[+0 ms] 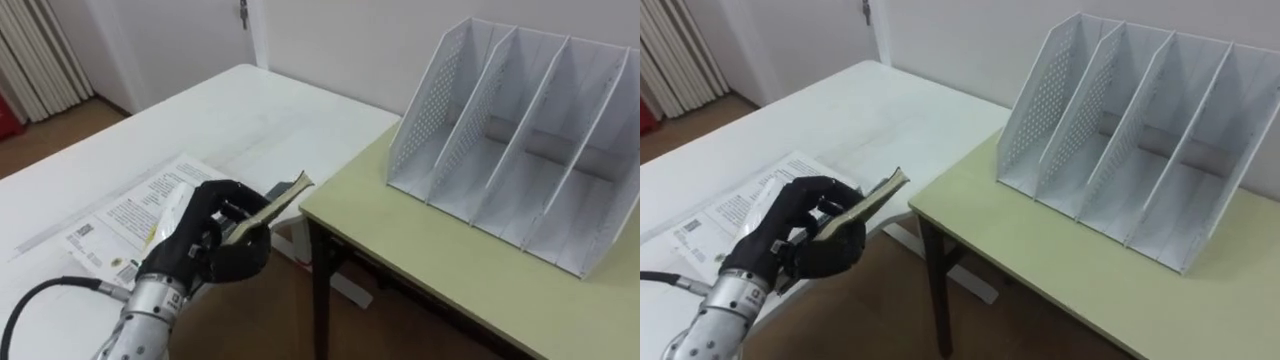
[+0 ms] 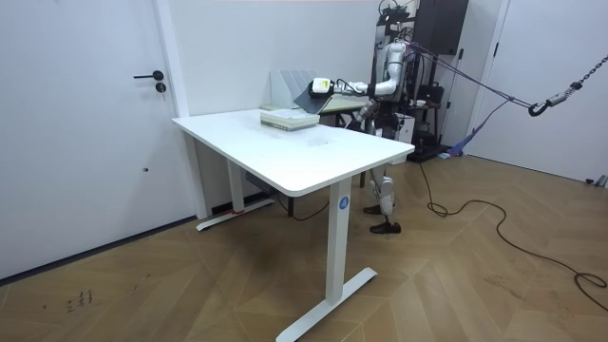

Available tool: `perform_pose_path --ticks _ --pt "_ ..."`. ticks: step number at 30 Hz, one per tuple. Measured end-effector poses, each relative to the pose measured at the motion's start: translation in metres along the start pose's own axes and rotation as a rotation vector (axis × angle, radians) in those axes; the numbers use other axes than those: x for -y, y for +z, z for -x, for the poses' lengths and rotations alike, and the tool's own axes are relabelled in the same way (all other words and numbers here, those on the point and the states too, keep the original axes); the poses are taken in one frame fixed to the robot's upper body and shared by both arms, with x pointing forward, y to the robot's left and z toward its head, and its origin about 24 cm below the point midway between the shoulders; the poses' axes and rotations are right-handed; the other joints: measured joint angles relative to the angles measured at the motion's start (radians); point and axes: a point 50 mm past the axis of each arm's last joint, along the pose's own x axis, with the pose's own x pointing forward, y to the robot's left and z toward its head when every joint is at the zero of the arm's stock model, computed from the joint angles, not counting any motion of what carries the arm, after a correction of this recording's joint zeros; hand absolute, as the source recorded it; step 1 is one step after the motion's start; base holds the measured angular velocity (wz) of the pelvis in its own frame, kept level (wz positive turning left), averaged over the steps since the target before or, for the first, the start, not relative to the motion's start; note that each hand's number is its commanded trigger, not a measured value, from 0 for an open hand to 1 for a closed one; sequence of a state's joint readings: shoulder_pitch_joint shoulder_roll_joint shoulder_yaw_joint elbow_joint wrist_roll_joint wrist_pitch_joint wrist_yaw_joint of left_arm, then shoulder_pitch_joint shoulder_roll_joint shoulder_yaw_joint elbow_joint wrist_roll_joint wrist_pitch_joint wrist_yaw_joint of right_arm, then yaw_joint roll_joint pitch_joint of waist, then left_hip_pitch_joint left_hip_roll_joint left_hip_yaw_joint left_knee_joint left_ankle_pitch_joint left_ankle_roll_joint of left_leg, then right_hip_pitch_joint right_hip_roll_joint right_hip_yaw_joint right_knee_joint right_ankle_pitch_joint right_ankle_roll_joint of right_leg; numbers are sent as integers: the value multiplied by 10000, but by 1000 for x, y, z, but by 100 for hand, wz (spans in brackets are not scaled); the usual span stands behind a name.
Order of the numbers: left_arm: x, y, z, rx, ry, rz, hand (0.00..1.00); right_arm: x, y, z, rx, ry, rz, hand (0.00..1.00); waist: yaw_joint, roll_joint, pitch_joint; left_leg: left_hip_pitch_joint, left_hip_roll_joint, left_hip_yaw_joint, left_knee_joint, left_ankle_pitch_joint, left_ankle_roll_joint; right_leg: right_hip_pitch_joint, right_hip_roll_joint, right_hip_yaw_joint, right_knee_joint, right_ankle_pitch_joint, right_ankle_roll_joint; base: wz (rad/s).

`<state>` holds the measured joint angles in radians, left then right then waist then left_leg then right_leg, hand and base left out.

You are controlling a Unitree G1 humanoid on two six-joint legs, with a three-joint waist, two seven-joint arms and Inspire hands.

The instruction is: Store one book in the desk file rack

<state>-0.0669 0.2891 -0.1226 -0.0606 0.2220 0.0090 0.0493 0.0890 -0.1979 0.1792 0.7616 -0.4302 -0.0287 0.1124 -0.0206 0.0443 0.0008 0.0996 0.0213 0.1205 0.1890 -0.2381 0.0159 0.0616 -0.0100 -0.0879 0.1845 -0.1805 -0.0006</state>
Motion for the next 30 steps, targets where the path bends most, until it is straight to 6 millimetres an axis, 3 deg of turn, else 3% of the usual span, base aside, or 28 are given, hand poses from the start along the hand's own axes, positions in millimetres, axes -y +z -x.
perform_pose_path --ticks 7,10,12,23,30 --pt "-4 23 1 1439 -24 1743 100 1 21 0 1090 273 271 0 234 78 -39 172 -10 -79 -38 0 0 145 -24 -63 -3 -1 0 -2" --pt "-6 29 1 1878 -103 2626 100 5 35 2 1769 296 127 0 284 62 -27 171 -24 -136 -76 0 0 116 -35 -90 8 -1 0 -2" --pt "-5 30 2 2064 -470 3285 100 7 47 4 2435 484 255 0 293 -16 24 169 -12 -136 -95 1 -1 96 -32 -98 11 -2 0 0" --pt "-8 22 15 2182 -1428 5119 100 18 93 26 5088 1276 -468 0 542 -55 49 159 -27 -117 81 0 -1 -13 -34 -76 211 -2 -9 -1" --pt "-13 17 22 2414 -1947 6561 100 28 113 40 6650 2099 -1833 0 633 -153 109 169 -19 -95 93 0 -1 59 -35 -69 232 -1 -9 0"
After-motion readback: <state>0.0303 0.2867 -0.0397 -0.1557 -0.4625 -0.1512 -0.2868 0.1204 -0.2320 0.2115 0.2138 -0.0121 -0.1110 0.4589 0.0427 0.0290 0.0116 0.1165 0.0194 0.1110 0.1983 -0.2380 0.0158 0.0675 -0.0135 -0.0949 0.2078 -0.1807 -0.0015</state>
